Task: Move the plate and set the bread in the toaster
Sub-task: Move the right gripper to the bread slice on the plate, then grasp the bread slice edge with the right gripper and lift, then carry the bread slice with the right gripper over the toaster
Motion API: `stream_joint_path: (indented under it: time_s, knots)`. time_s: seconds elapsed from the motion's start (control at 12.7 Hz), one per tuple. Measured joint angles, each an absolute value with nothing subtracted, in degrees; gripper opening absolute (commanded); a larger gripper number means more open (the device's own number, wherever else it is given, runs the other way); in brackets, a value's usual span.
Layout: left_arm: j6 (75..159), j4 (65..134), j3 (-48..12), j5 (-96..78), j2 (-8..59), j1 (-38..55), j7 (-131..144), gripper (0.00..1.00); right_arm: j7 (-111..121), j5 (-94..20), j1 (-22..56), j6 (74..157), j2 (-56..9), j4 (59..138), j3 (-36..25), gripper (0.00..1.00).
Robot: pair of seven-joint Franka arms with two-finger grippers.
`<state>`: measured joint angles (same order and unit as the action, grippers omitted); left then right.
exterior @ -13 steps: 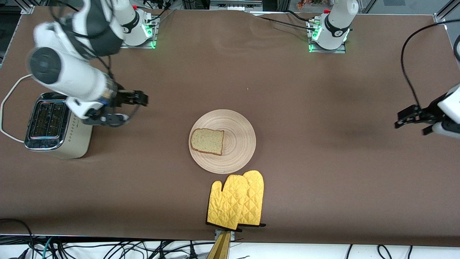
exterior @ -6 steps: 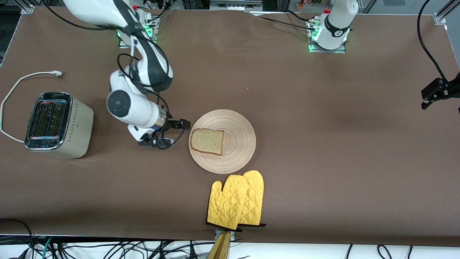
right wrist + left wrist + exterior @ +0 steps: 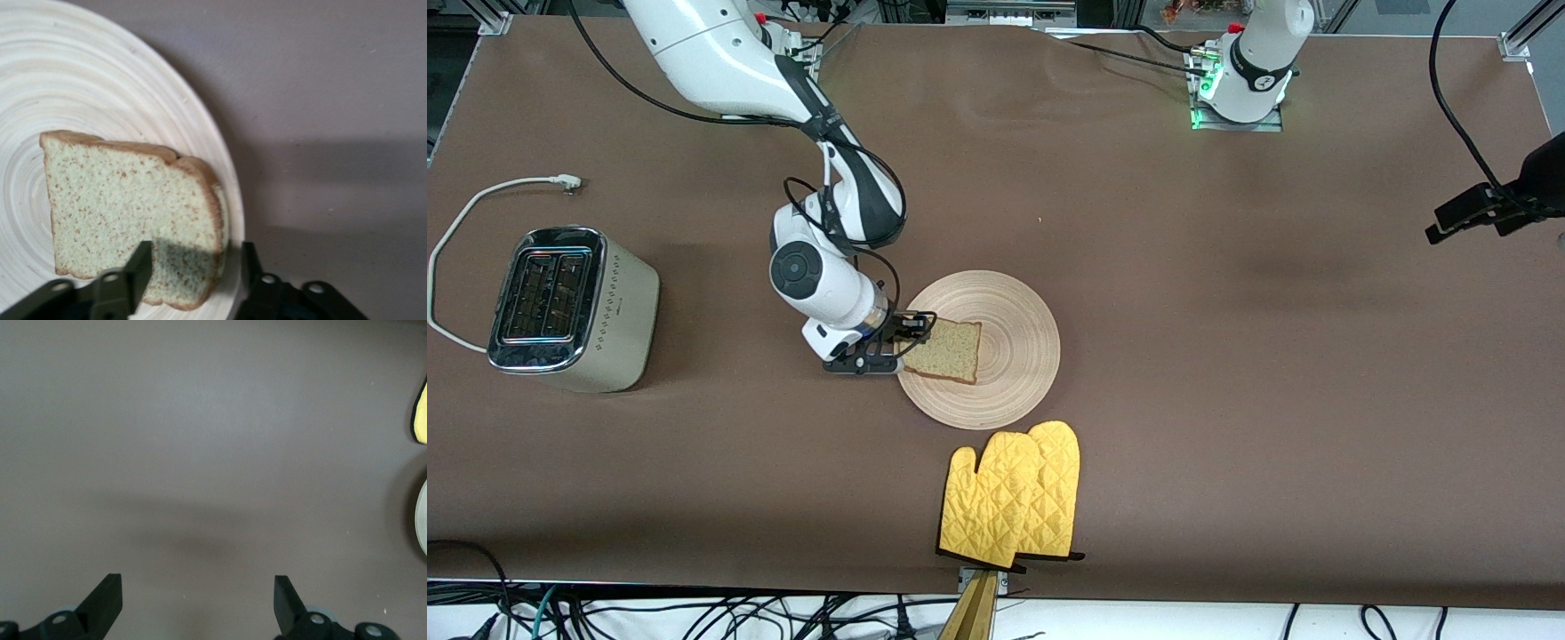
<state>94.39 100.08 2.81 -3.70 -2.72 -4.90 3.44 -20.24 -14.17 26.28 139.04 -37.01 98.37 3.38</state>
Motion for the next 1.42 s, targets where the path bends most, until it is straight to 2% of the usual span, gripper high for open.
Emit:
stream_joint_path:
  time_s: [0.08,0.16,0.71,0.87,1.1,1.42]
  knots:
    - [92.87,100.07,2.89,-3.91,-2.8,-5.0,3.8,1.0,-20.26,-14.17,26.32,139.04,-36.99,98.35,3.35,0.03]
    - [92.21,100.07,2.95,-4.0,-3.09,-5.07,3.98,1.0,-20.26,-14.17,26.33,139.07,-37.0,98.32,3.34,0.0]
    - [91.73,100.07,0.57,-0.75,-3.72,-5.11,6.65,1.0,-20.26,-14.18,27.43,139.86,-37.08,98.23,3.22,0.0]
    - [91.73,100.07,0.56,-0.69,-3.81,-5.13,6.67,1.0,-20.26,-14.17,27.6,137.67,-36.41,97.32,2.23,0.0]
    - [91.73,100.04,0.52,-0.69,-4.01,-5.13,6.67,1.0,-20.07,-12.84,27.8,125.4,-31.32,95.51,-2.05,0.0]
    - [91.74,99.97,0.48,-0.69,-4.12,-5.13,6.67,1.0,-15.72,-0.18,27.77,100.97,-22.72,91.49,-9.45,0.0]
